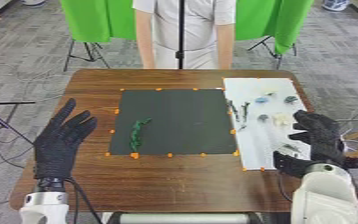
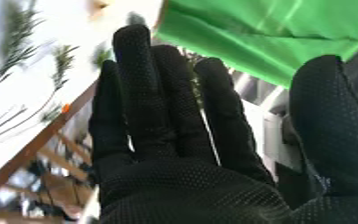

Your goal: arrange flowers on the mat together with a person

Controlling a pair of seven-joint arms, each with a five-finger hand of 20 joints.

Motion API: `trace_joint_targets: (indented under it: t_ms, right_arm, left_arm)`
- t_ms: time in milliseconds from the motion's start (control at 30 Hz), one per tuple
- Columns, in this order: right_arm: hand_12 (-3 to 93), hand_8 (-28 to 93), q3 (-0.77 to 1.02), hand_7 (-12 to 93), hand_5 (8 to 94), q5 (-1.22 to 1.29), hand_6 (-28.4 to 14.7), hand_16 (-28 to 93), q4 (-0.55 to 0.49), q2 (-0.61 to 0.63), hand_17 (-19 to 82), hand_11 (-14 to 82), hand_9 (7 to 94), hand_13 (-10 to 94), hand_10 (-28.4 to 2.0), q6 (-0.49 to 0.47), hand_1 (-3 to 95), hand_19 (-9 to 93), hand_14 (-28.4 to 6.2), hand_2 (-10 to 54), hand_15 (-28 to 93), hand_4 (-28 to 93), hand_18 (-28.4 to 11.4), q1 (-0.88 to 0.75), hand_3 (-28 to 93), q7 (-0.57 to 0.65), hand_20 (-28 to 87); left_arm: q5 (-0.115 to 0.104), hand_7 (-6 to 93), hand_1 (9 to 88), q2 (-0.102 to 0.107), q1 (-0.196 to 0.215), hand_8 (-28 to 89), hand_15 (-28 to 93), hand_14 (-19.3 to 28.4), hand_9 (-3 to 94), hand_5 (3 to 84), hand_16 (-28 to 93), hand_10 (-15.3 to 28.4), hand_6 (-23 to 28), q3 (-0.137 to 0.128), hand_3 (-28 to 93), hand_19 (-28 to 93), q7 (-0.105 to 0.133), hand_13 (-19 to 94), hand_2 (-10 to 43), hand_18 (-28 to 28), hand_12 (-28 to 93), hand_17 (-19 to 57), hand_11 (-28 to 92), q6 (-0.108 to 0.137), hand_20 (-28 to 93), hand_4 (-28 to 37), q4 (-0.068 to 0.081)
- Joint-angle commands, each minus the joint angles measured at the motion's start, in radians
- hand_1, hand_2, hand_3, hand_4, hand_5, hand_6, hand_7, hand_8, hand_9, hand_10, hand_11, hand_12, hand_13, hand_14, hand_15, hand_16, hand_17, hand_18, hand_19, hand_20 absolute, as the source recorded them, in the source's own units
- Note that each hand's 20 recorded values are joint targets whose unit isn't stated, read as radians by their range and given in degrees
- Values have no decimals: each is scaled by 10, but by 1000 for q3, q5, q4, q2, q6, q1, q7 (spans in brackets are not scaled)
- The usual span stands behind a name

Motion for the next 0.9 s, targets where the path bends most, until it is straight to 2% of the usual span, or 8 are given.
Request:
trace_joint_targets:
  t_ms: [33,167,267,533,633,700,733,900]
  right_arm:
    - [144,-139,43,166,484,-389,-45,89,17,2,134,223,534,515,-181,-150,245,625,-160,28,559,-233,-203,0,779,282,187]
    - [143,-137,62,162,484,-475,-47,86,30,6,135,219,530,518,-183,-216,252,630,-159,23,561,-232,-204,-33,775,344,183]
    - [143,-135,73,161,483,-493,-47,84,37,7,135,215,526,518,-184,-276,260,632,-159,14,562,-231,-205,-51,774,372,179]
    - [143,-134,66,161,485,-497,-46,83,82,1,133,208,524,519,-183,-435,278,632,-156,-3,559,-234,-204,-56,777,381,173]
    - [143,-134,66,162,486,-495,-46,83,108,4,131,205,523,520,-182,-472,285,628,-155,-9,555,-235,-204,-51,776,376,171]
    - [144,-135,62,161,487,-491,-46,84,120,5,131,204,524,520,-182,-503,287,628,-155,-10,554,-236,-204,-41,775,381,171]
    - [144,-134,61,161,487,-490,-46,84,127,4,130,204,524,520,-182,-518,287,627,-155,-11,553,-237,-204,-37,776,381,171]
    - [144,-135,36,165,498,-511,-41,84,152,6,128,202,533,522,-176,-586,302,622,-153,-21,549,-241,-205,-15,775,380,170]
  left_arm:
    - [4,114,221,-11,6,-87,412,236,365,340,-66,189,76,-3,744,730,-8,293,83,282,104,1,245,-3,-191,-277,0]
    - [-1,115,221,-5,7,-88,412,236,365,341,-67,189,76,-1,745,730,-2,293,83,282,104,1,245,1,-190,-276,0]
    - [5,115,221,-10,3,-87,412,235,365,340,-67,189,76,-3,745,730,-7,293,83,282,105,1,244,-5,-190,-277,2]
    - [3,116,221,-8,4,-88,412,237,365,341,-67,189,76,-3,745,730,-6,293,83,282,105,1,244,-4,-189,-277,3]
    - [-3,115,221,1,4,-88,412,236,365,341,-67,189,76,3,745,730,1,293,83,282,106,1,245,3,-189,-277,2]
    - [0,115,221,-3,-1,-88,412,236,365,341,-67,189,76,2,745,730,-6,293,83,282,105,1,245,-1,-189,-276,4]
    - [-4,115,221,3,-1,-88,412,236,365,341,-67,189,76,6,746,730,2,293,82,282,105,1,245,2,-189,-276,5]
    - [-6,116,221,8,0,-88,412,236,365,341,-67,188,76,8,746,730,3,293,82,283,105,0,245,5,-189,-277,5]
